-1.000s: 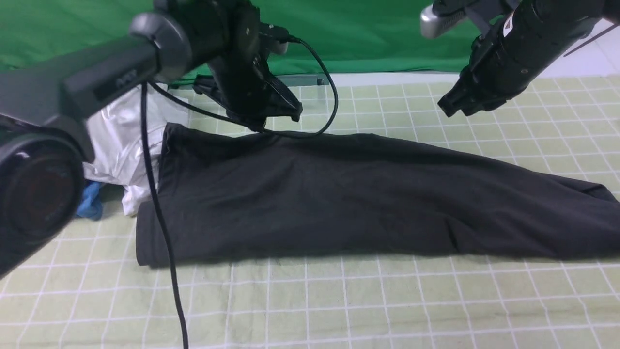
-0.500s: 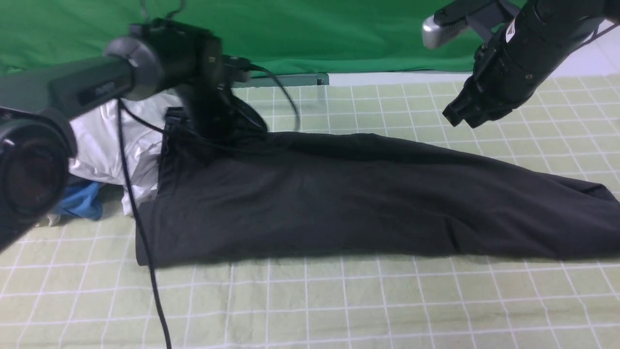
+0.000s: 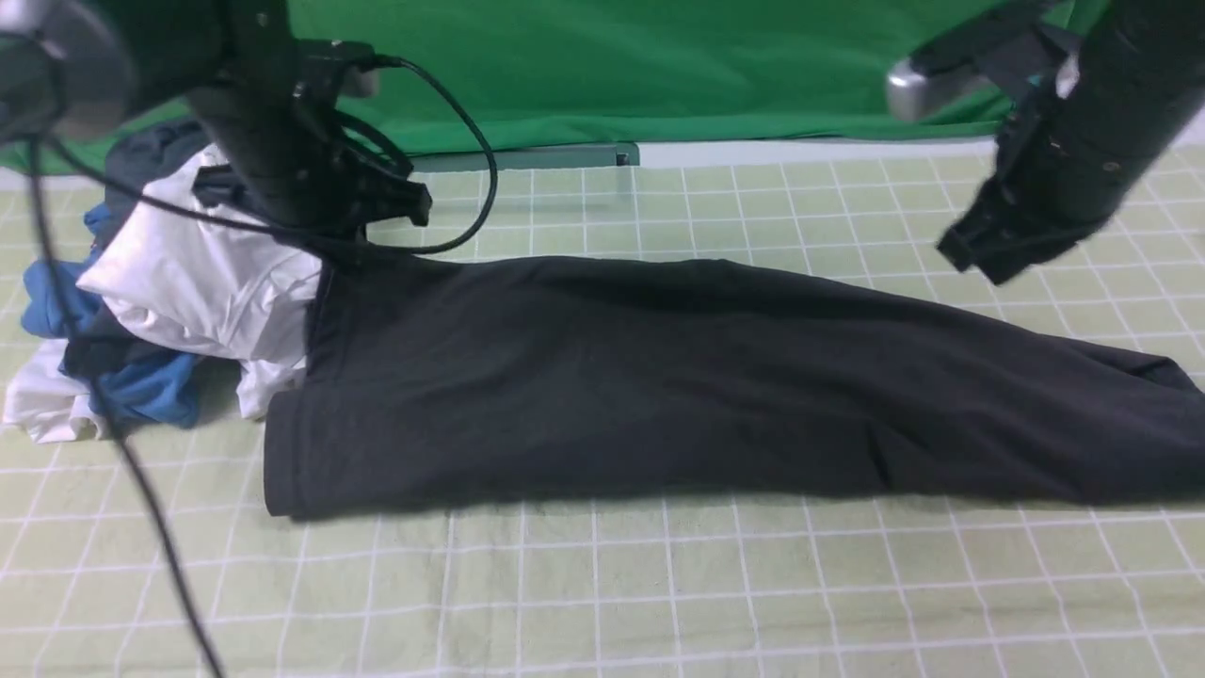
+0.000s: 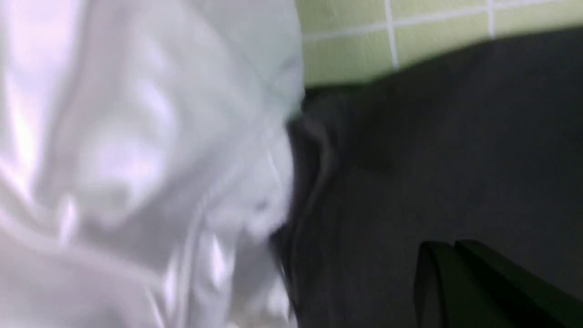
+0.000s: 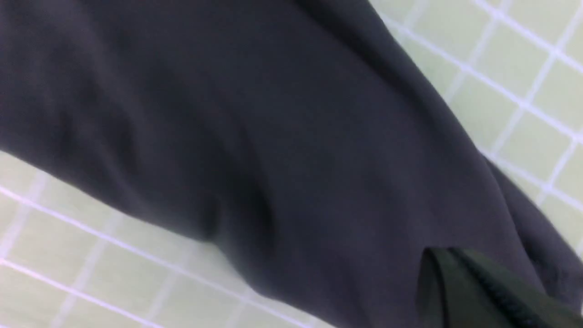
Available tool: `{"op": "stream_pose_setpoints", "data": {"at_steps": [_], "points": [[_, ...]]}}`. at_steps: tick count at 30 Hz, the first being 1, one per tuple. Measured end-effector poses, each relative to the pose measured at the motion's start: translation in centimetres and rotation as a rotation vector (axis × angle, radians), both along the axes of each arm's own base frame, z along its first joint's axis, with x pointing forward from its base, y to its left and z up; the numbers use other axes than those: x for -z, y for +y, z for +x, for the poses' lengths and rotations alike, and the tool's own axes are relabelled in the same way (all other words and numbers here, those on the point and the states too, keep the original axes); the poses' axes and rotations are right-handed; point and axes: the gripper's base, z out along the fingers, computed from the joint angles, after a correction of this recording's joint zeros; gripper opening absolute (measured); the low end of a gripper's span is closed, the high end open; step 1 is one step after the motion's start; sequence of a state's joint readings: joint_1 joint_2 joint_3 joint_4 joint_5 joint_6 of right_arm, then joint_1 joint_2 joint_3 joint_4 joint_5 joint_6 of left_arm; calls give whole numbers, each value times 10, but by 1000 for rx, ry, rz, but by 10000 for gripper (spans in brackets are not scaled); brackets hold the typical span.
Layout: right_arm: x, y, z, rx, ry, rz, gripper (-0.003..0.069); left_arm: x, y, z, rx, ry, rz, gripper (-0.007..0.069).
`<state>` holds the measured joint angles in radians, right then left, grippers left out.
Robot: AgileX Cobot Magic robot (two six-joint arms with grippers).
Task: Fold a long-sleeved shirt over a green coffee tablecloth.
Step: 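Pull the folded dark garment lengthwise by its ends to straighten it flat on the table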
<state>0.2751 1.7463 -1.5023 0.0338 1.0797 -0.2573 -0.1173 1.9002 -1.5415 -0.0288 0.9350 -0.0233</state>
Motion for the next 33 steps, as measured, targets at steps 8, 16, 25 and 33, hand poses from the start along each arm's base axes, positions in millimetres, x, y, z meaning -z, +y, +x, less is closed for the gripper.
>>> {"op": "stream_pose_setpoints", "data": {"at_steps": [8, 16, 25, 33], "points": [[38, -70, 12, 178, -1, 1, 15, 19, -12, -88, 2, 0, -137, 11], [84, -103, 34, 252, 64, -7, 242, 72, -14, -100, -22, 152, -113, 11], [113, -102, 42, 223, 123, 10, 345, 87, -12, -96, -89, 212, -83, 11], [120, -101, 47, 207, 103, 11, 320, 87, -12, -95, -90, 212, -83, 11]]}}
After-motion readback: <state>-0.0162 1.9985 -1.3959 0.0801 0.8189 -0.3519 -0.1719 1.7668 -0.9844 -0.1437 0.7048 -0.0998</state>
